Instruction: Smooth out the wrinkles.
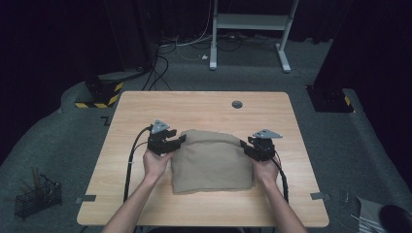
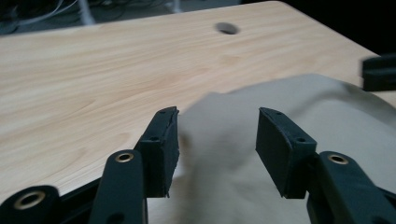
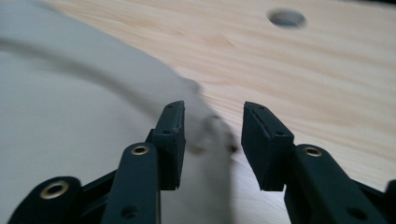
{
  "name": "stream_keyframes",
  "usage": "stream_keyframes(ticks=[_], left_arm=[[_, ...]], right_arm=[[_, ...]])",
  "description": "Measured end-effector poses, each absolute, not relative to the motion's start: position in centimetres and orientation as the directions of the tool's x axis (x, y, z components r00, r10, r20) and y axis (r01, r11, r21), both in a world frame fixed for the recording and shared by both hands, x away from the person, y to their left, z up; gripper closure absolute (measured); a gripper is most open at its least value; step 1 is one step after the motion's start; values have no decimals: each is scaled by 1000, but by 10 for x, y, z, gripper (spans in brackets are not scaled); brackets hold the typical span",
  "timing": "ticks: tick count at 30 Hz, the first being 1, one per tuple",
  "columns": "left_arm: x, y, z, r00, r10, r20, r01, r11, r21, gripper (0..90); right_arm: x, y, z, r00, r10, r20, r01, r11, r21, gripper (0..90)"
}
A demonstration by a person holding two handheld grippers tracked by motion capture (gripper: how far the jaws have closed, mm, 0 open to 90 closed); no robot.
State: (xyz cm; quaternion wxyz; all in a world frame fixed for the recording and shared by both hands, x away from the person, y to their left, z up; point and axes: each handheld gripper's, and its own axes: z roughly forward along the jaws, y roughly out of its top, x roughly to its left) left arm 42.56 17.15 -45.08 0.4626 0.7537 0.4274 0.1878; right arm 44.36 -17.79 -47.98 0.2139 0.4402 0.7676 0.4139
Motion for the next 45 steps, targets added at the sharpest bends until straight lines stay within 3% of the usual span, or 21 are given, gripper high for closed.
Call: stream_keyframes(ticks=[3, 5, 9, 13, 18, 22, 28, 35, 40, 45], left_arm=[[424, 155, -460, 620, 783, -46, 462, -317, 828, 479], [434, 150, -472, 605, 795, -39, 499, -341, 796, 479], [458, 152, -493, 558, 826, -80, 580, -320, 749, 505], [464, 154, -498, 546, 834, -75, 602, -329, 728, 511], [457, 160, -489, 532, 844, -63, 578, -308, 755, 476], [433, 166, -478, 553, 829, -86, 544, -281, 790, 430], [392, 163, -493, 590, 805, -66, 533, -326, 781, 401], [413, 154, -521, 557, 829, -52, 566, -333, 754, 402], [417, 159, -512, 533, 844, -54, 570, -312, 760, 398], [395, 184, -494, 517, 851, -95, 540, -239, 807, 388]], right_arm=[[432, -161, -476, -601, 799, 22, 454, 319, 832, 649], [436, -150, -482, -634, 773, -7, 456, 381, 804, 654], [467, -159, -506, -540, 840, 56, 587, 328, 740, 657], [480, -176, -516, -464, 882, 84, 632, 263, 729, 606], [470, -180, -505, -447, 894, 31, 601, 274, 751, 600], [442, -176, -487, -505, 863, 16, 519, 289, 805, 580], [397, -160, -497, -580, 814, 12, 511, 353, 784, 508], [422, -159, -517, -571, 820, 41, 565, 356, 745, 434], [431, -160, -515, -561, 825, 59, 578, 339, 742, 417], [412, -175, -502, -543, 837, 72, 551, 290, 783, 413]])
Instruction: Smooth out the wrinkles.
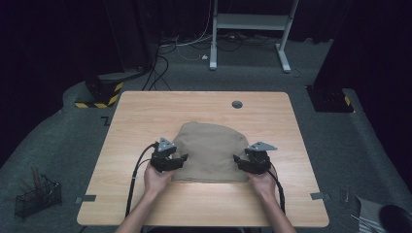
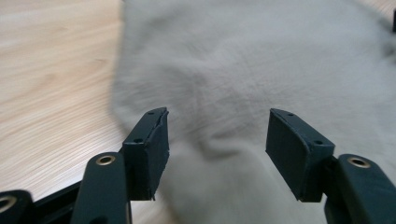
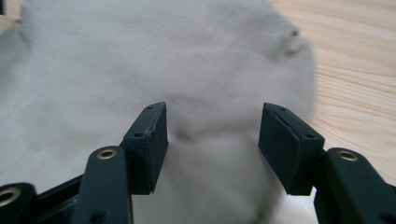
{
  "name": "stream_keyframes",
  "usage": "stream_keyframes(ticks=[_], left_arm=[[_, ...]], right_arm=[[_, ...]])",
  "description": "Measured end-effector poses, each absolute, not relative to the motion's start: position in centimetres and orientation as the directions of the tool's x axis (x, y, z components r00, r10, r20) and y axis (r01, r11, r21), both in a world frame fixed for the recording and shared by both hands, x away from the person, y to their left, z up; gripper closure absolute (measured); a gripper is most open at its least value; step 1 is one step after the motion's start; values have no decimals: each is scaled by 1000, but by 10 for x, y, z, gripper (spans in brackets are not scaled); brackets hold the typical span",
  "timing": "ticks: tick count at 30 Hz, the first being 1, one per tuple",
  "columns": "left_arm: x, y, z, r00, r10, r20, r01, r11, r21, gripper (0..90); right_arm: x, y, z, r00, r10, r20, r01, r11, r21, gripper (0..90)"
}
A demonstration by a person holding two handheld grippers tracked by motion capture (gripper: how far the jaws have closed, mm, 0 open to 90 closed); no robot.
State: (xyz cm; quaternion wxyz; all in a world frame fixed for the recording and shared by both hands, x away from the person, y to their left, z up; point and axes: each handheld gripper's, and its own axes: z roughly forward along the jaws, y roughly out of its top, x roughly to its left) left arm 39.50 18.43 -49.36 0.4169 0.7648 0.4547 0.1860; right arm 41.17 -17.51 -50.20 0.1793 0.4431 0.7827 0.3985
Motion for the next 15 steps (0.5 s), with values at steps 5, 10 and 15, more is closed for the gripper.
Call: stream_keyframes(ticks=[5, 10, 15], left_arm=[[376, 219, -498, 454, 886, -91, 554, -201, 808, 369], [367, 247, -516, 360, 931, -55, 601, -187, 777, 365], [362, 260, -521, 321, 946, -43, 613, -173, 771, 363]], right_arm=[[391, -205, -502, -490, 871, 41, 545, 269, 794, 408], [389, -238, -516, -387, 921, 37, 606, 224, 763, 400], [385, -251, -519, -336, 942, 12, 616, 210, 759, 397]])
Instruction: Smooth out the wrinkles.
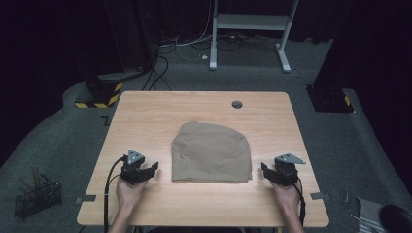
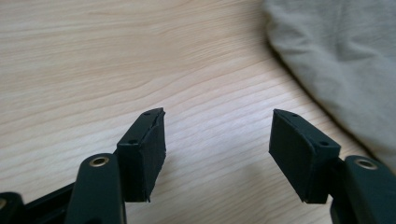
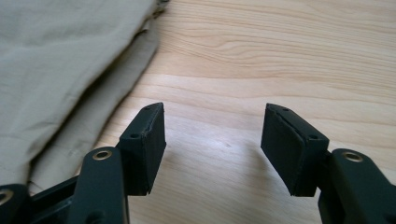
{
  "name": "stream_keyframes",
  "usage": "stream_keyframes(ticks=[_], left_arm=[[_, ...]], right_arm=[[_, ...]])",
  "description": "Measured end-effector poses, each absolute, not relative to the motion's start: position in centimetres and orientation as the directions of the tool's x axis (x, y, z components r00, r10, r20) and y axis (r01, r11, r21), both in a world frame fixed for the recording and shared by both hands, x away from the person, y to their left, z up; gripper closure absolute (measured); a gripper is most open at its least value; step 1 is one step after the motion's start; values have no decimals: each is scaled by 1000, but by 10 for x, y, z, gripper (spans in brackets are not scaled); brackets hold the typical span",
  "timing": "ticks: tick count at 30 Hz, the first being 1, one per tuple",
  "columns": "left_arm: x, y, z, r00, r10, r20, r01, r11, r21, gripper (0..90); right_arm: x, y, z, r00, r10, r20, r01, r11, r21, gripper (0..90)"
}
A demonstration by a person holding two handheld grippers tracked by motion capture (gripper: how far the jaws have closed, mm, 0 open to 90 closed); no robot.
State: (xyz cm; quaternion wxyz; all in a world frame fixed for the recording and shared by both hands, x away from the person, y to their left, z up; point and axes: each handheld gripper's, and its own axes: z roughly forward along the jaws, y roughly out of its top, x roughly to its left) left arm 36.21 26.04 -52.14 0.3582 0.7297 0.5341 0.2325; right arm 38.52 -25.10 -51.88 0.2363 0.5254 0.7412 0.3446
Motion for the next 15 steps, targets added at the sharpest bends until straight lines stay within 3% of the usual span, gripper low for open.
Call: stream_keyframes(ticks=[10, 15], left_arm=[[364, 265, -528, 293, 956, -10, 627, -184, 757, 350], [365, 265, -528, 283, 959, -1, 635, -186, 749, 293]], right_arm=[[383, -257, -523, -318, 948, -16, 640, 227, 734, 375], [383, -256, -523, -309, 951, -23, 641, 227, 733, 347]])
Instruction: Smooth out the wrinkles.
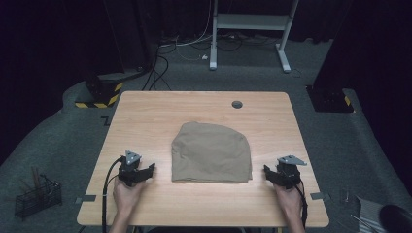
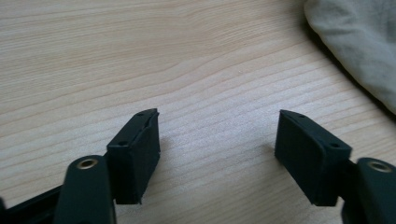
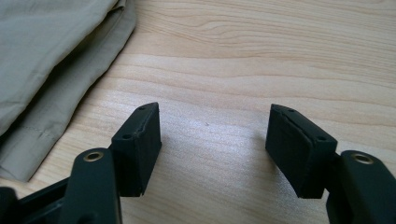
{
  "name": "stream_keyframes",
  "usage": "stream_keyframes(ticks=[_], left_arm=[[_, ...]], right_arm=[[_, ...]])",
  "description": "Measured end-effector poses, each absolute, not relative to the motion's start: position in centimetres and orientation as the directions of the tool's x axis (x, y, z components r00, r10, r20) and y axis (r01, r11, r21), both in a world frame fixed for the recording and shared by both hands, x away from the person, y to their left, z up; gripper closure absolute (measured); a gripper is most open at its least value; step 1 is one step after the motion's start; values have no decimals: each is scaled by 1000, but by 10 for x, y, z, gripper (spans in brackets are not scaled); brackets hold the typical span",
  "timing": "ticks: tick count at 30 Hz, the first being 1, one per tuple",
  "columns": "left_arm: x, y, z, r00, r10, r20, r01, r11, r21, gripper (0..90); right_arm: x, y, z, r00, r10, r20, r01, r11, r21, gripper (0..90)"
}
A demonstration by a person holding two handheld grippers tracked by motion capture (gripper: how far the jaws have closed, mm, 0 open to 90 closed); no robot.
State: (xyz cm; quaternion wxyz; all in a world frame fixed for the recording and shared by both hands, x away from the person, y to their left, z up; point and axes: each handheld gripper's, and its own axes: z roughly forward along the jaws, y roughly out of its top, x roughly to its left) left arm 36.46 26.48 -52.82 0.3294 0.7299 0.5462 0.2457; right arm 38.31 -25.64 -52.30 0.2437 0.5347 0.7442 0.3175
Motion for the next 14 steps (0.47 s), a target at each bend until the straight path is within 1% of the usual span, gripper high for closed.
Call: stream_keyframes(ticks=[5, 14], left_arm=[[365, 265, -528, 288, 958, 0, 634, -191, 750, 274], [365, 264, -528, 289, 957, 0, 634, -192, 749, 266]], right_arm=[[383, -257, -523, -307, 952, -19, 645, 223, 731, 343], [384, -257, -523, -302, 953, -19, 646, 220, 731, 326]])
